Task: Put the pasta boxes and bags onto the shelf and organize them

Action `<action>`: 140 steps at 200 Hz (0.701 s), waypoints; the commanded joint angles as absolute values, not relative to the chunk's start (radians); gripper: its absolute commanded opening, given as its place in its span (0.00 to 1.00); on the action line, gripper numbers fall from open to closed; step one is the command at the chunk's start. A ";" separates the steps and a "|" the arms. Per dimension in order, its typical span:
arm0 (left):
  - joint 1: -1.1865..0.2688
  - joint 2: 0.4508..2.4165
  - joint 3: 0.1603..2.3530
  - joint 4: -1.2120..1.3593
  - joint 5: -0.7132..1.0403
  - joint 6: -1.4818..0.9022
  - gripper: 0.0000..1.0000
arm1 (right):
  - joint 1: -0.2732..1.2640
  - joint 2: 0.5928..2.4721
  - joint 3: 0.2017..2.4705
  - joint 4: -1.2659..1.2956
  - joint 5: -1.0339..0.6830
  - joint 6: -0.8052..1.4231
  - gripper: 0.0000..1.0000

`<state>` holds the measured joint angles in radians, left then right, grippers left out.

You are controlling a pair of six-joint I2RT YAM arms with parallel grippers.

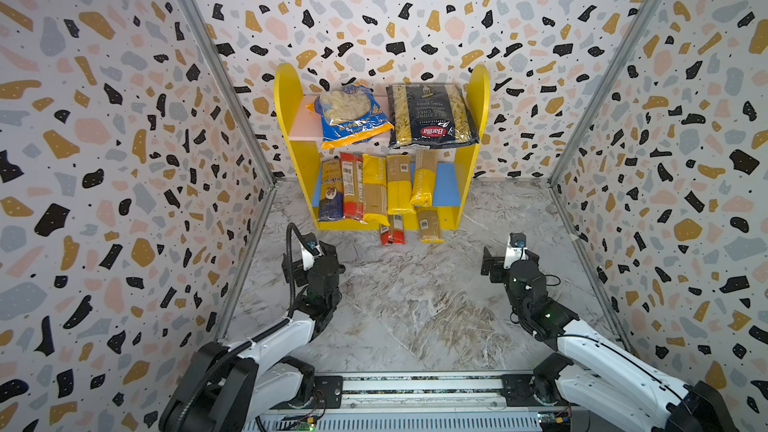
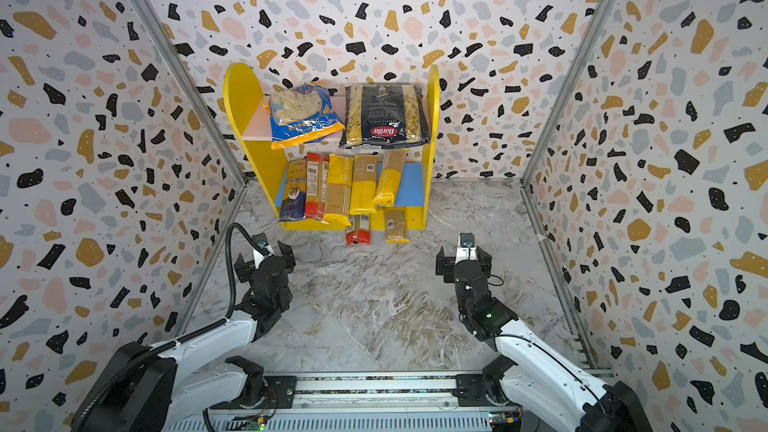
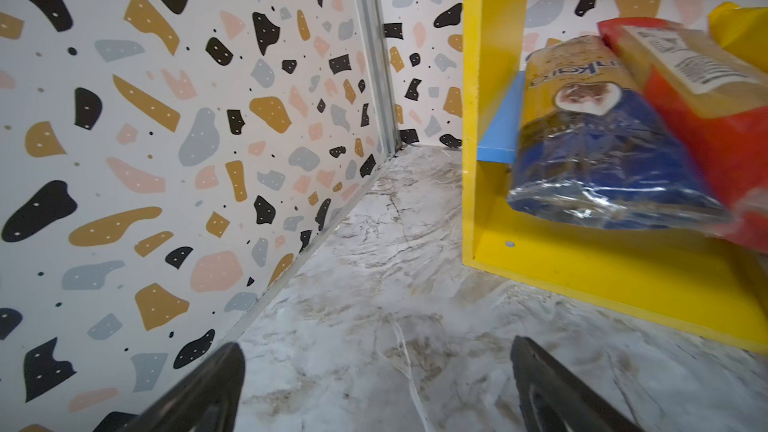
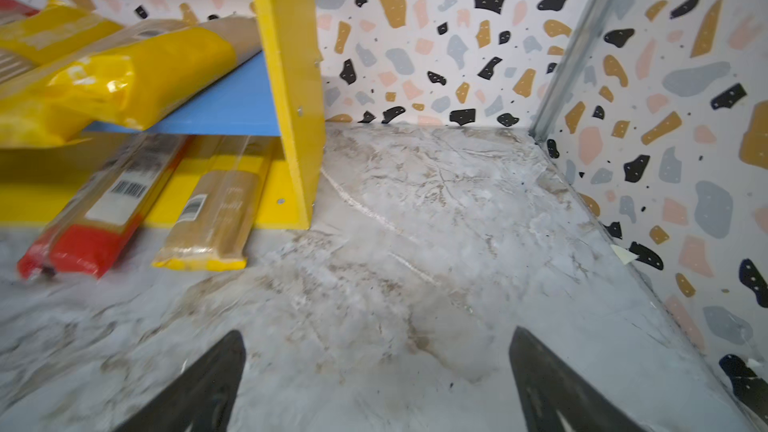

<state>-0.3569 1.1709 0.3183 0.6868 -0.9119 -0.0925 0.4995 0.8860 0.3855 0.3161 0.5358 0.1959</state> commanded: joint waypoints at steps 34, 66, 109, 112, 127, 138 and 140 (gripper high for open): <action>-0.291 1.351 0.279 0.991 -0.872 -0.084 1.00 | 0.173 1.093 0.281 0.763 0.322 0.197 0.99; -0.284 1.392 0.261 1.050 -0.857 -0.079 0.99 | 0.112 1.217 0.262 0.873 0.250 0.140 0.99; -0.284 1.367 0.210 1.122 -0.865 -0.080 1.00 | 0.086 1.308 0.238 0.997 0.225 0.098 0.99; -0.284 1.366 0.210 1.121 -0.864 -0.082 1.00 | 0.087 1.312 0.239 1.001 0.226 0.100 0.99; -0.285 1.366 0.209 1.121 -0.865 -0.080 1.00 | 0.086 1.312 0.238 1.002 0.218 0.092 0.99; -0.285 1.369 0.213 1.119 -0.865 -0.080 1.00 | 0.086 1.313 0.233 1.019 0.217 0.089 0.99; -0.284 1.370 0.214 1.117 -0.864 -0.080 1.00 | 0.087 1.314 0.233 1.021 0.218 0.089 0.99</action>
